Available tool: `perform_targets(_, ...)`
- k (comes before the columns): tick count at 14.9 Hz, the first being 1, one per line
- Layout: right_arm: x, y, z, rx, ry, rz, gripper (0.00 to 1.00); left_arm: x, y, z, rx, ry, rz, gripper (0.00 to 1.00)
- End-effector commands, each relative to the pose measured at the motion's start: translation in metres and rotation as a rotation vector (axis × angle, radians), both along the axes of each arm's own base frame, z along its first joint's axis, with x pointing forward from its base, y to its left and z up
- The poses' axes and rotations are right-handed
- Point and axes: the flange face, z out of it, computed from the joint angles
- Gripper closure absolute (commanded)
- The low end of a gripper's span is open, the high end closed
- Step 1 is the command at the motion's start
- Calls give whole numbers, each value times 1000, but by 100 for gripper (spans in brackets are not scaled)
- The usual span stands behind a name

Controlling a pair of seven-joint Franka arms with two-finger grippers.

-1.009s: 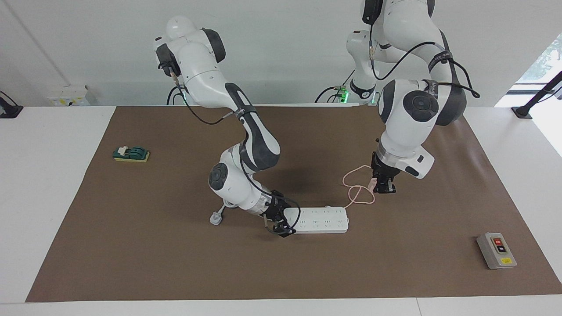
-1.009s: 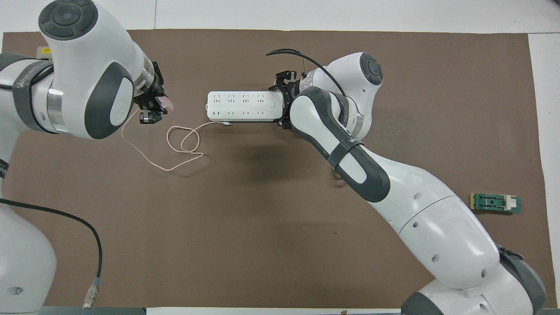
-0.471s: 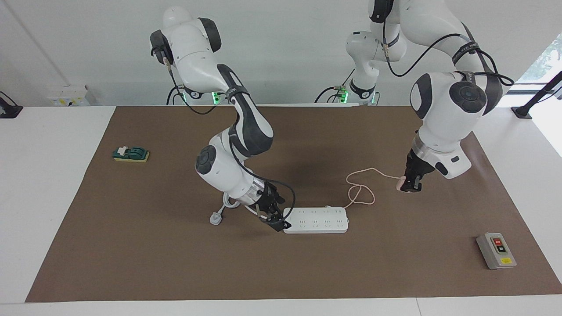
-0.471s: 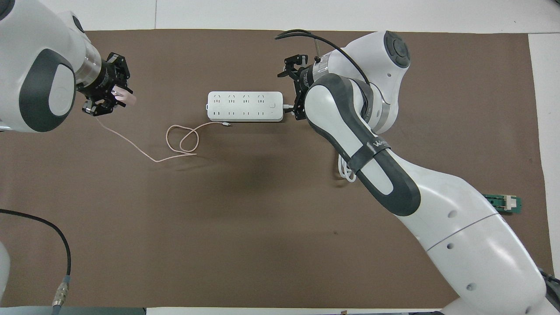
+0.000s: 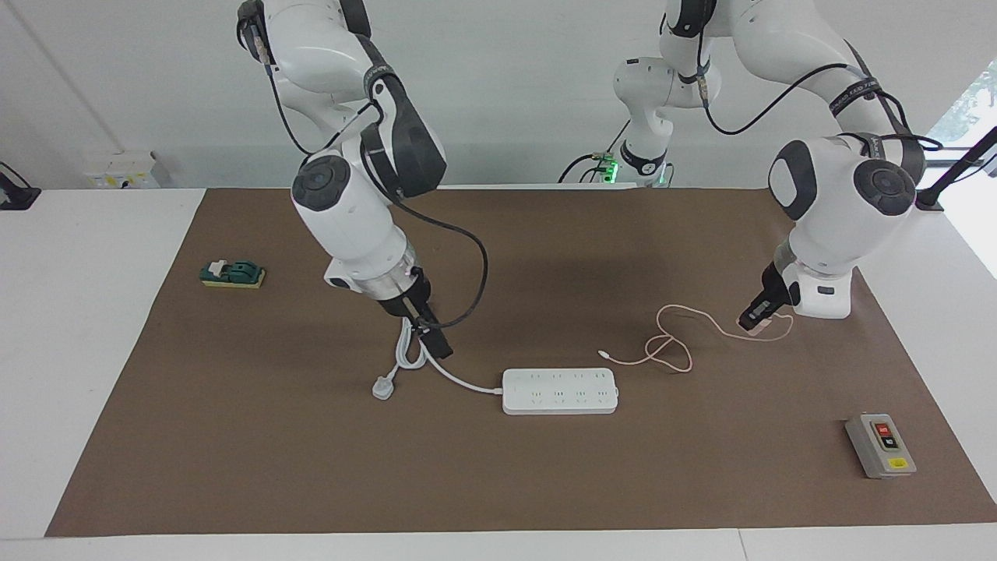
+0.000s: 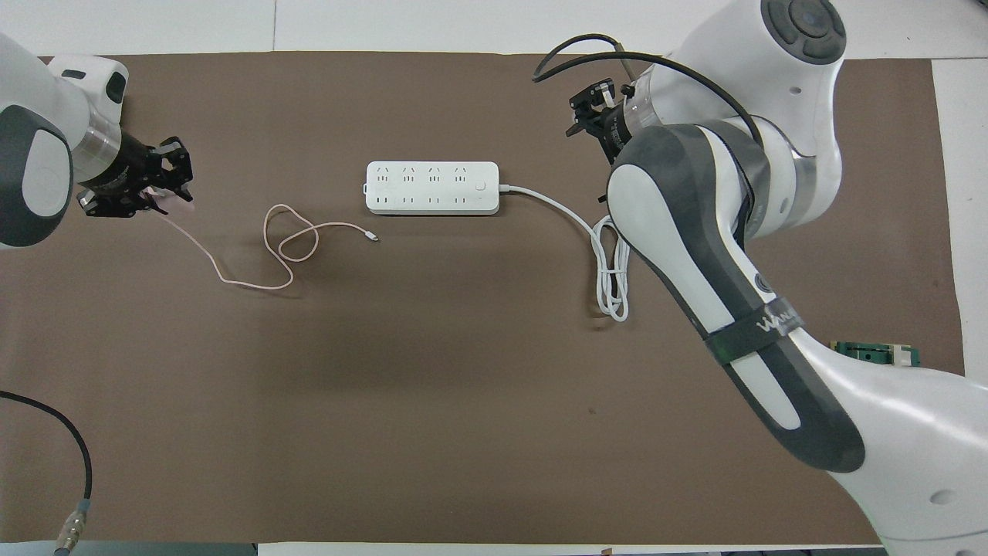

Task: Unplug charger and place it aside
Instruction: 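Carry the charger toward the robot with the left gripper while the right gripper withdraws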

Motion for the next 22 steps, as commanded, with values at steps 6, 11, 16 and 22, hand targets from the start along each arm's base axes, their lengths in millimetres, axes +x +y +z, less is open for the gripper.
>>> perform_targets(6, -60, -160, 96, -204, -23, 668, 0, -105, 44, -33, -107, 67, -313, 100)
perform_targets(11, -134, -146, 99, -204, 21, 743, 0, -156, -1, -50, -199, 18, -377, 100)
perform_targets(16, -118, -167, 91, -183, -17, 993, 0, -168, 4, -74, -199, -29, -435, 100)
perform_targets(22, -84, -178, 93, -124, -16, 1029, 0, -175, 40, -113, -174, -67, -421, 92)
